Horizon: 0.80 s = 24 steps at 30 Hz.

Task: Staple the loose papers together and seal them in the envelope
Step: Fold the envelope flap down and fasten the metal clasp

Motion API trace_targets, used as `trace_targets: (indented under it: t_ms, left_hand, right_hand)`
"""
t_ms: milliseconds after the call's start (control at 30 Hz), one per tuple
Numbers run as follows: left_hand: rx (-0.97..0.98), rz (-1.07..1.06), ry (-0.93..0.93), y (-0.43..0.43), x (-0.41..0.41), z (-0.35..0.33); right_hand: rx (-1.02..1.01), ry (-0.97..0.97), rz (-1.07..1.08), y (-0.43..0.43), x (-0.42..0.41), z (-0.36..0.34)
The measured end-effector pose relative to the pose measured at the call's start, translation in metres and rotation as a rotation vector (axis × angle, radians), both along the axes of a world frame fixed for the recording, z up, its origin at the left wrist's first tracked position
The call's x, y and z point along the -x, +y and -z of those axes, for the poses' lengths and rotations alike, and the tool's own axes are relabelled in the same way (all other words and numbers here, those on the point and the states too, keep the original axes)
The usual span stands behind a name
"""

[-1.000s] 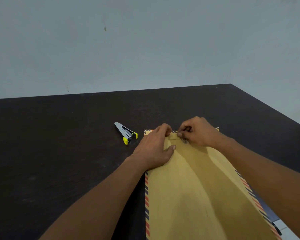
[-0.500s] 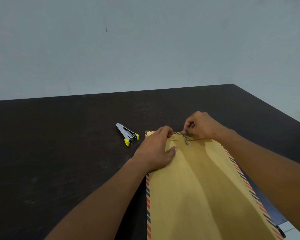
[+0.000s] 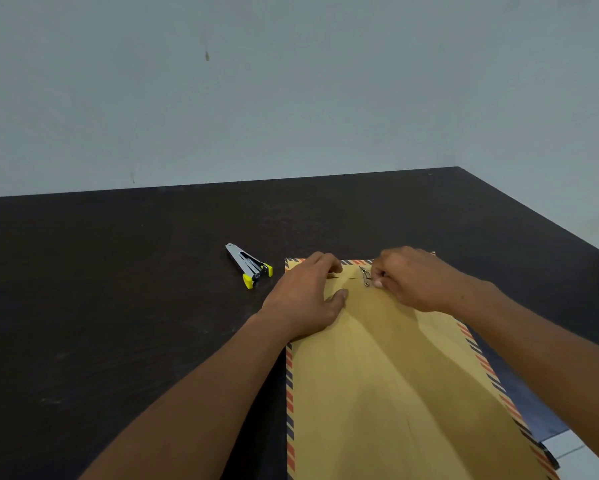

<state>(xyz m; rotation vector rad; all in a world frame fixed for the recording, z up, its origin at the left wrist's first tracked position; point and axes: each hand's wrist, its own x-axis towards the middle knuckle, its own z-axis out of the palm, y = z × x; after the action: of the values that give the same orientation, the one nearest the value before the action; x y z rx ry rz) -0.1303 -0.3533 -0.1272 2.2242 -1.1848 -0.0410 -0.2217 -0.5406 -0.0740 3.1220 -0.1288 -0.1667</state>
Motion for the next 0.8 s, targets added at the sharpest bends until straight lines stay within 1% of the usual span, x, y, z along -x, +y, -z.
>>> trace_targets:
  t_ms: [133, 300, 367, 533, 700, 800]
  left_hand:
    - [0.001, -0.004, -0.022, -0.001, -0.001, 0.002]
    - [0.031, 0.000, -0.026, -0.001, -0.004, 0.004]
    - [0.037, 0.000, -0.018, -0.001, -0.005, 0.004]
    - [0.051, -0.007, -0.010, -0.002, -0.007, 0.006]
    - [0.059, 0.000, 0.002, -0.001, -0.007, 0.007]
    - [0.061, 0.001, 0.011, 0.000, -0.005, 0.005]
  right_hand:
    - [0.055, 0.021, -0.065, 0.014, -0.013, -0.005]
    - [0.020, 0.040, -0.103, 0.020, -0.037, -0.009]
    - [-0.029, 0.030, -0.097, 0.015, -0.045, -0.007]
    - [-0.237, 0.007, -0.008, 0.000, -0.056, -0.006]
    - [-0.395, -0.059, 0.070, -0.014, -0.049, -0.002]
    - [-0.377, -0.111, 0.060, -0.015, -0.046, 0.003]
